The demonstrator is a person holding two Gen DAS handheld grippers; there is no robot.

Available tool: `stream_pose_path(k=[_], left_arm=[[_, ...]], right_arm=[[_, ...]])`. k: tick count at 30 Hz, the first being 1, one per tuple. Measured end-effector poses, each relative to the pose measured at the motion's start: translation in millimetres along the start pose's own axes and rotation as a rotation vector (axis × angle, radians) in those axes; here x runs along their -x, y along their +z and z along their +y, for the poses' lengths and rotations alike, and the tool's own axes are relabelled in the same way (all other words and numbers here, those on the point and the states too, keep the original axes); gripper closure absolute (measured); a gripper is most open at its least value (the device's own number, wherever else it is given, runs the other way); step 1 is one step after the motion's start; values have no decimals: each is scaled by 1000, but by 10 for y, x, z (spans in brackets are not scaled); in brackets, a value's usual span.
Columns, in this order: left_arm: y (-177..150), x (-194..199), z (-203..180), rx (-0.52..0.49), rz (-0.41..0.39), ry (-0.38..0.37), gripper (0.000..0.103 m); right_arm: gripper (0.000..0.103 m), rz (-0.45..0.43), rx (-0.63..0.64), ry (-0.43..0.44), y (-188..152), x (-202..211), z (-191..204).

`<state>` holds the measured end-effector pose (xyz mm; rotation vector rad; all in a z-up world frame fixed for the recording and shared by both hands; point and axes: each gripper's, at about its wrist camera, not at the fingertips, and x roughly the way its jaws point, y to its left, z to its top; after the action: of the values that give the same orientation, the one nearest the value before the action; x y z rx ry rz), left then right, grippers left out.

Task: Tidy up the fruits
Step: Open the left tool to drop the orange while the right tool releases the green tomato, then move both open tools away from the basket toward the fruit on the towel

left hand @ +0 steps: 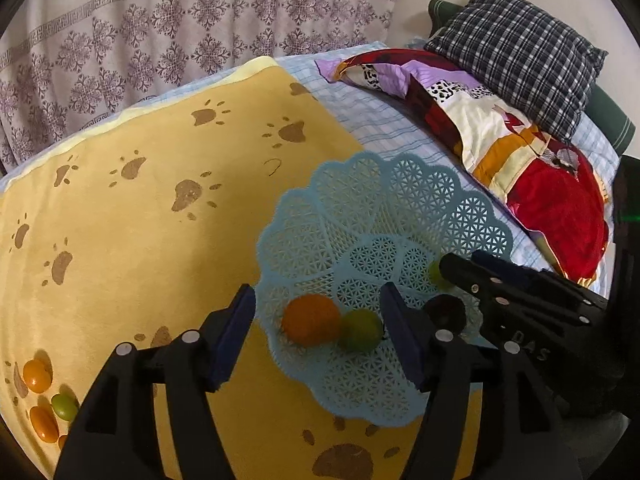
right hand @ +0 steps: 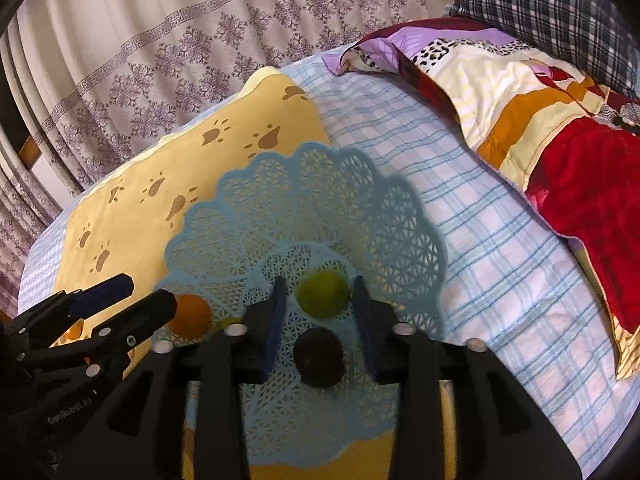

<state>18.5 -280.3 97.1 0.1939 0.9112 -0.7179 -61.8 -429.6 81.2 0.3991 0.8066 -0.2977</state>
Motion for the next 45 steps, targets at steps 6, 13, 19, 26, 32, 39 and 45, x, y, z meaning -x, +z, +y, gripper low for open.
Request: stream_pose_path(k=[6, 13, 19, 26, 32, 39, 45], left_arm=[[-10, 31, 124, 39, -1, 26, 38], [-62, 110, 188, 39, -12, 68, 29], [-114, 180, 220, 31, -18, 108, 29], [-194, 253, 268, 36, -26, 128, 20], [-247, 314, 338, 47, -25, 148, 20], [-329, 351, 421, 61, -13, 178, 20], [-388, 385, 483, 74, -9, 189, 20]], right_arm=[[57, -32, 35, -11, 3, 64, 71], [42, -69, 78, -31, -7, 145, 168], [37, -99, 102, -49, -3, 213, 218], [36, -102, 113, -40, -17, 224, 267], [31, -97, 136, -27, -32, 230, 346], [31, -78, 178, -11, -89, 221, 476], [31, -68, 198, -4, -123, 222, 551]])
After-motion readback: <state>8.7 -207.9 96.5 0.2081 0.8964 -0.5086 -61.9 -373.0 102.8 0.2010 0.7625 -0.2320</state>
